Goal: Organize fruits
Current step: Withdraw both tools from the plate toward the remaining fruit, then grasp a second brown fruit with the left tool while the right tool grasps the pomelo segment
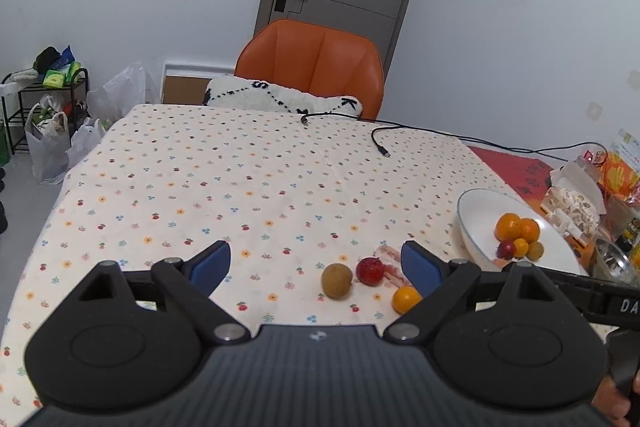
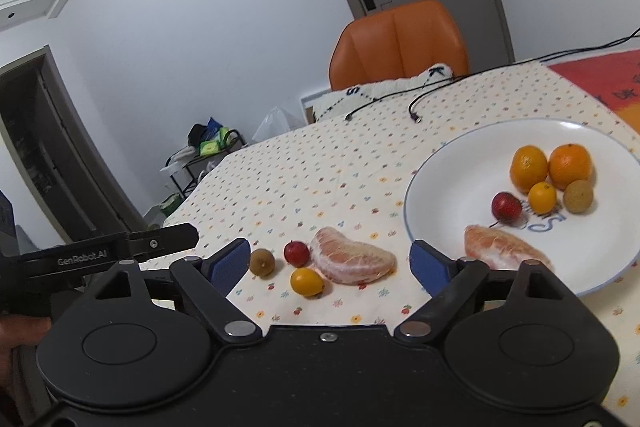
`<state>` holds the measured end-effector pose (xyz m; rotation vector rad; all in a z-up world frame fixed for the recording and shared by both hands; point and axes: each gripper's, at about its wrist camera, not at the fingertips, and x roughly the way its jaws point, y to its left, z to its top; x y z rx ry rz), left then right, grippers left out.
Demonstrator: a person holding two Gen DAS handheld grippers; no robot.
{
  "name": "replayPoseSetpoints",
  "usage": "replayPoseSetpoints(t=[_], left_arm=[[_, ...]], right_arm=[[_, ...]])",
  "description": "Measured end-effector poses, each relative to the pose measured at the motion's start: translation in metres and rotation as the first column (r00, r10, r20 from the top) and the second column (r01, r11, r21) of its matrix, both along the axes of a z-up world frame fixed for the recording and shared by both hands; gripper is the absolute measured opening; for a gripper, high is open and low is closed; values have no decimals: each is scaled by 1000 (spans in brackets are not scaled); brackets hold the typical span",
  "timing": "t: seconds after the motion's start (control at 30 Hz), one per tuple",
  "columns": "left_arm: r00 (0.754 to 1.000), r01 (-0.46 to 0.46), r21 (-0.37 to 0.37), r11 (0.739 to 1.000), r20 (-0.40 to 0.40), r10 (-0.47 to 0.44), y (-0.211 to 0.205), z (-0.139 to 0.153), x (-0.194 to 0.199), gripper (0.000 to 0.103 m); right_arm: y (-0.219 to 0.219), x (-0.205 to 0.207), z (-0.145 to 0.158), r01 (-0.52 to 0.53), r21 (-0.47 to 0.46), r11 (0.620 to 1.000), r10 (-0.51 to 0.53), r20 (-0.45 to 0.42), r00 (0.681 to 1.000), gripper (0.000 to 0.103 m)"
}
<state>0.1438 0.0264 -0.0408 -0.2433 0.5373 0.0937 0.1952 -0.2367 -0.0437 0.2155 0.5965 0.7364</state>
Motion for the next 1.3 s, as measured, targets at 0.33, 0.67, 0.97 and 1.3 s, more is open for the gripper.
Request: replayPoseSetpoints(t=[0.33,0.67,0.97,1.3], left_arm=[[999,32,-10,999,-27,-32,2,-12,9,80],[995,66,-38,997,-66,-69,0,-27,31,61],[990,94,-61,994,-96,-99,-1,-40,47,50],[988,107,-75,991,-107,-115,-2,-49,60,37]], right_arm=[[9,3,-2,-36,-51,998,36,-7,999,70],[26,16,-8,-68,-101,993,68,-6,998,54],[39,28,-14,-88,-164,983,90,4,996,43],[60,39,-16,-112,-229,967,121,25,992,42]])
